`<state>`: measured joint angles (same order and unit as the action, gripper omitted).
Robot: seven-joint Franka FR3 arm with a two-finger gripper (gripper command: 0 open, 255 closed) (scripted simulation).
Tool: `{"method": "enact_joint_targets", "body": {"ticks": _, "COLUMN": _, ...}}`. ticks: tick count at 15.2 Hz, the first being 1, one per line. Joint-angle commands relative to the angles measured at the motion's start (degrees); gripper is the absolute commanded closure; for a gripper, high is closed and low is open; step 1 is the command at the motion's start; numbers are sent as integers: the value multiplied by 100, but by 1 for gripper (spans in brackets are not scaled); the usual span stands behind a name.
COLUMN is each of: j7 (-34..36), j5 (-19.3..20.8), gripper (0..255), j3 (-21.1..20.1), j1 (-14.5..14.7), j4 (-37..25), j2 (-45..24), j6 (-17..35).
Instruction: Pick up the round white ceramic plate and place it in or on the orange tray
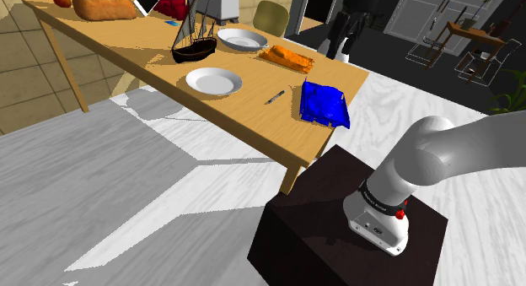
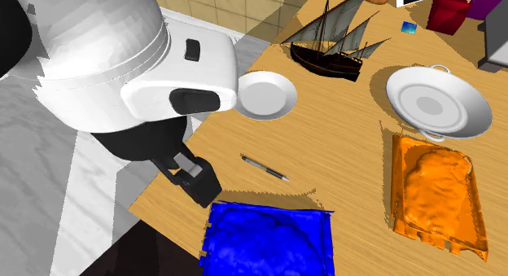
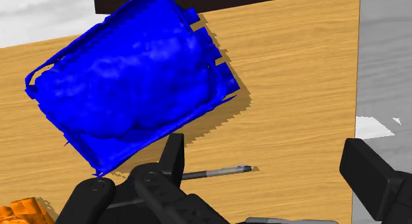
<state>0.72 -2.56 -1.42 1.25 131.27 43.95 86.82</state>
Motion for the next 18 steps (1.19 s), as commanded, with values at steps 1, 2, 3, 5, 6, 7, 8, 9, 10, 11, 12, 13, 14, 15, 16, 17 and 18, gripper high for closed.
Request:
{"method": "enact_joint_targets", "body": {"ticks": 1, "j7": 0, "j5": 0, "gripper": 0, "j3": 0, "j1": 0, "j4": 0, "j2": 0, "j6": 0}}
{"method": "enact_joint_targets", "body": {"ticks": 2, "j7": 139, "j5": -115, "gripper": 0, "j3": -2, "j1": -32, "j4": 110, "j2": -66, "j6": 242}}
{"method": "enact_joint_targets", "body": {"ticks": 3, "j7": 272, "j5": -230, "gripper": 0, "j3": -4, "j1": -62, "j4": 214, "j2": -141, "j6": 488}}
{"method": "enact_joint_targets", "body": {"ticks": 5, "j7": 522, "j5": -459, "gripper": 0, "j3": -13, "j1": -116, "j4": 401, "j2": -312, "j6": 988}}
{"method": "enact_joint_targets", "body": {"ticks": 6, "j7": 639, "j5": -574, "gripper": 0, "j3": -18, "j1": -138, "j4": 483, "j2": -410, "j6": 1242}}
{"method": "enact_joint_targets", "body": {"ticks": 7, "j7": 750, "j5": -691, "gripper": 0, "j3": -23, "j1": -159, "j4": 559, "j2": -515, "j6": 1498}}
{"method": "enact_joint_targets", "body": {"ticks": 8, "j7": 857, "j5": -808, "gripper": 0, "j3": -27, "j1": -175, "j4": 626, "j2": -629, "j6": 1756}}
{"method": "enact_joint_targets", "body": {"ticks": 9, "j7": 957, "j5": -926, "gripper": 0, "j3": -32, "j1": -189, "j4": 686, "j2": -750, "j6": 2015}}
{"method": "enact_joint_targets", "body": {"ticks": 10, "j7": 1051, "j5": -1047, "gripper": 0, "j3": -36, "j1": -199, "j4": 738, "j2": -879, "j6": 2275}}
{"method": "enact_joint_targets", "body": {"ticks": 11, "j7": 1139, "j5": -1171, "gripper": 0, "j3": -39, "j1": -207, "j4": 781, "j2": -1015, "j6": 2536}}
{"method": "enact_joint_targets", "body": {"ticks": 12, "j7": 1220, "j5": -1298, "gripper": 0, "j3": -43, "j1": -213, "j4": 816, "j2": -1159, "j6": 2797}}
{"method": "enact_joint_targets", "body": {"ticks": 13, "j7": 1294, "j5": -1428, "gripper": 0, "j3": -44, "j1": -214, "j4": 842, "j2": -1310, "j6": 3057}}
{"method": "enact_joint_targets", "body": {"ticks": 14, "j7": 1362, "j5": -1563, "gripper": 0, "j3": -43, "j1": -211, "j4": 859, "j2": -1467, "j6": 3316}}
{"method": "enact_joint_targets", "body": {"ticks": 15, "j7": 1422, "j5": -1702, "gripper": 0, "j3": -40, "j1": -204, "j4": 867, "j2": -1631, "j6": 3573}}
{"method": "enact_joint_targets", "body": {"ticks": 16, "j7": 1473, "j5": -1847, "gripper": 0, "j3": -36, "j1": -194, "j4": 865, "j2": -1801, "j6": 3827}}
{"method": "enact_joint_targets", "body": {"ticks": 17, "j7": 1516, "j5": -1999, "gripper": 0, "j3": -28, "j1": -179, "j4": 854, "j2": -1977, "j6": 4078}}
{"method": "enact_joint_targets", "body": {"ticks": 18, "j7": 1549, "j5": -2158, "gripper": 0, "j3": -18, "j1": -160, "j4": 833, "j2": -2158, "j6": 4324}}
